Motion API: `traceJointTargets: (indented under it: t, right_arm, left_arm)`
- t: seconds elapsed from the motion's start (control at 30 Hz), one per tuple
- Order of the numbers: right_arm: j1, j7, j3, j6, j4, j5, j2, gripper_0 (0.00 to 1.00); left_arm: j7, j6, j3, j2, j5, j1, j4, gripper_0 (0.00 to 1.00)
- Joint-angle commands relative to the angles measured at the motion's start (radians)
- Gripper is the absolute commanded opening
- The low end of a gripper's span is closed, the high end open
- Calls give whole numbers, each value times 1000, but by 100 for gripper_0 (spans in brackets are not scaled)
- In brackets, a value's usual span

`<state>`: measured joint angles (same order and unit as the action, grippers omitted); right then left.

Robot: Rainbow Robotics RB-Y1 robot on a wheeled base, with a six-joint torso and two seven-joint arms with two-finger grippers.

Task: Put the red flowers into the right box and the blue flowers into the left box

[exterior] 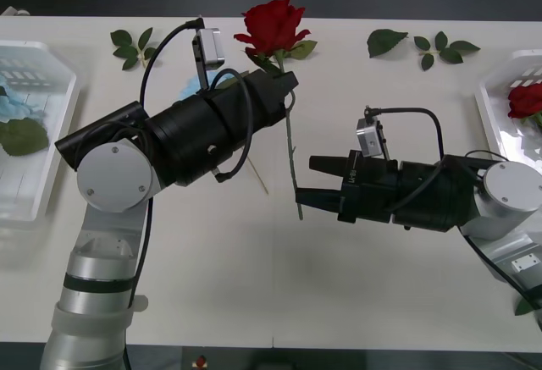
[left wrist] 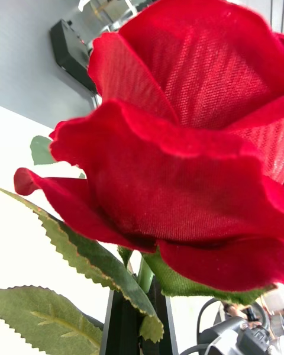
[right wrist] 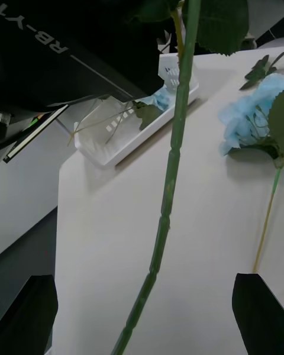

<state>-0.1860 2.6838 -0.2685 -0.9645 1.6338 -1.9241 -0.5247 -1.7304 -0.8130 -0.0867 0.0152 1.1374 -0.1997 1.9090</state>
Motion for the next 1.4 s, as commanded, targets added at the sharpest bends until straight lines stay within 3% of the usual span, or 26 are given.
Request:
traceJointTargets:
  t: [0.03,0.13,0.2,0.27,0.3,0.33,1.07,1.1,1.13,1.17,1.23,1.3,1.4]
  right_arm:
    - [-30,21,38,0,26,51,71,86]
    - [-35,21,41,0,24,76,101,81]
    - [-33,21,43,1,26,76,111,64]
    - [-33,21,43,1,26,77,112,26]
    - [-33,21,43,1,26,79,111,16]
    - [-32,21,41,1,26,80,106,0]
    - [-33,21,45,10,24,80,95,0]
    - [-33,21,43,10,26,80,94,0]
    - [-33,21,43,12,26,80,94,0]
    - [-33,21,43,12,26,79,91,0]
    - [-35,21,45,13,26,79,89,0]
    - [-35,21,45,15,26,79,88,0]
    - [-35,21,45,20,26,79,80,0]
  left_arm:
    - [9,-3,-33,2,-1,-21,16,0]
    - [15,-3,-47,2,1,-21,16,0]
    - [20,-1,-61,2,1,-21,16,0]
    - [26,-3,-76,2,1,-21,16,0]
    - [28,-3,-79,2,1,-21,16,0]
    - [31,-3,-87,2,1,-21,16,0]
    - [45,5,-99,2,13,-21,16,2]
    - [43,6,-99,2,15,-21,16,6]
    - [43,9,-100,2,24,-21,16,34]
    - [45,12,-100,2,38,-21,16,52]
    - [43,14,-102,-21,81,-21,16,78]
    - [38,14,-107,-93,159,-21,18,96]
    - [26,14,-111,-201,283,-20,18,100]
